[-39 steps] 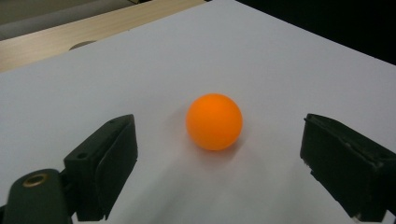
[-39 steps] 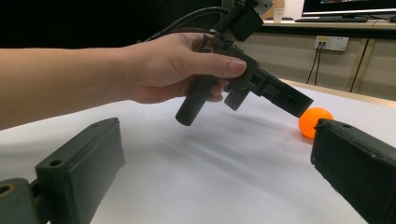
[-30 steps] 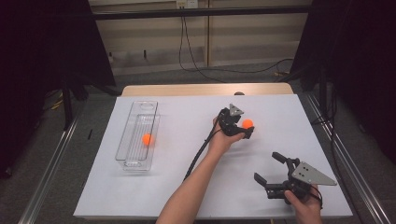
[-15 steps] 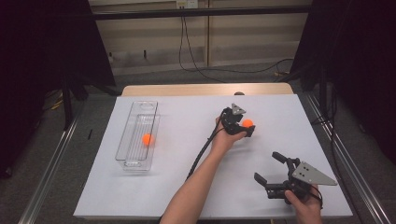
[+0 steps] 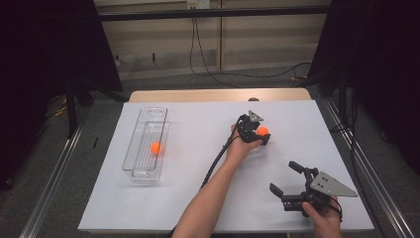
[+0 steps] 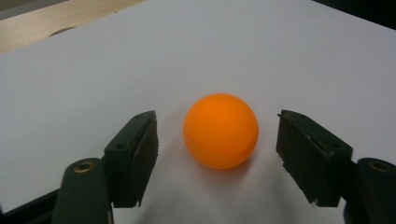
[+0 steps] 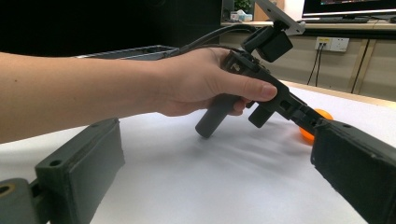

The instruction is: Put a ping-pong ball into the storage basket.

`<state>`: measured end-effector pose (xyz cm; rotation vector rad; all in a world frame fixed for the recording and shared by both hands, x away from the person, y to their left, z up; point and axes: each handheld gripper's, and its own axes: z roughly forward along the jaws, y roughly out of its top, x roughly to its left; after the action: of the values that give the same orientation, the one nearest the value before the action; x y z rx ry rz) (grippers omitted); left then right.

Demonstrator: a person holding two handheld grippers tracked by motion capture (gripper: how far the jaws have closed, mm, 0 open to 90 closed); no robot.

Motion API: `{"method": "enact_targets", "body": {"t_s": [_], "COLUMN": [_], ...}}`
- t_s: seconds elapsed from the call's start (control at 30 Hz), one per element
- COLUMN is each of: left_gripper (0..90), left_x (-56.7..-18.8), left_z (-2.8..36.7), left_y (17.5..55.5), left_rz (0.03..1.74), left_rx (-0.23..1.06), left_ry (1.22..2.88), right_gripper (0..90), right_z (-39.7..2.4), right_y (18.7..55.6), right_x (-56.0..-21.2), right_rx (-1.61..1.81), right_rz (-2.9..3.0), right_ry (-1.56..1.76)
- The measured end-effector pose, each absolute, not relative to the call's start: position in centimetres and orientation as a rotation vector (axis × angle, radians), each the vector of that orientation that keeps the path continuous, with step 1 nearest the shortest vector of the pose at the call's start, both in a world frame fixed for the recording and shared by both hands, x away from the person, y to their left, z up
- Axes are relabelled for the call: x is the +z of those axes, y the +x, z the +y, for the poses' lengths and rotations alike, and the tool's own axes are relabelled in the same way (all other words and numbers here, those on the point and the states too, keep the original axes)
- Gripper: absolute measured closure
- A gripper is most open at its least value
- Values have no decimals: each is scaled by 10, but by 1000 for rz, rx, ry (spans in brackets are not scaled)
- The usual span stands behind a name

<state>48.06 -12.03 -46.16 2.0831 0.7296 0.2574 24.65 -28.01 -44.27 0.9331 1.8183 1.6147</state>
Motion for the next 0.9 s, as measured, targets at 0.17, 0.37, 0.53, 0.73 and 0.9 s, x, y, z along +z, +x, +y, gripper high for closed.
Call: {"method": "enact_targets", "body": {"t_s": [0.17, 0.37, 0.53, 0.73, 0.9], "left_gripper": [359, 398, 505, 510, 510], "left_x": [-462, -463, -463, -459, -453], "left_z": [-122, -125, -127, -126, -120], "left_y": [482, 485, 485, 482, 475], "left_rz": [726, 734, 721, 725, 716], "left_rx": [258, 248, 246, 215, 184], "left_ry": [2102, 2121, 2137, 2136, 2131], "right_gripper": [20, 20, 20, 20, 20], "right_z": [-280, -280, -281, -281, -281], "right_y": [247, 247, 247, 247, 247], "right_x": [-443, -442, -442, -442, -443], "right_rx": [1616, 1623, 1623, 1624, 1618], "right_rz": [1818, 1815, 1814, 1817, 1818], "right_ry": [933, 933, 934, 930, 928]}}
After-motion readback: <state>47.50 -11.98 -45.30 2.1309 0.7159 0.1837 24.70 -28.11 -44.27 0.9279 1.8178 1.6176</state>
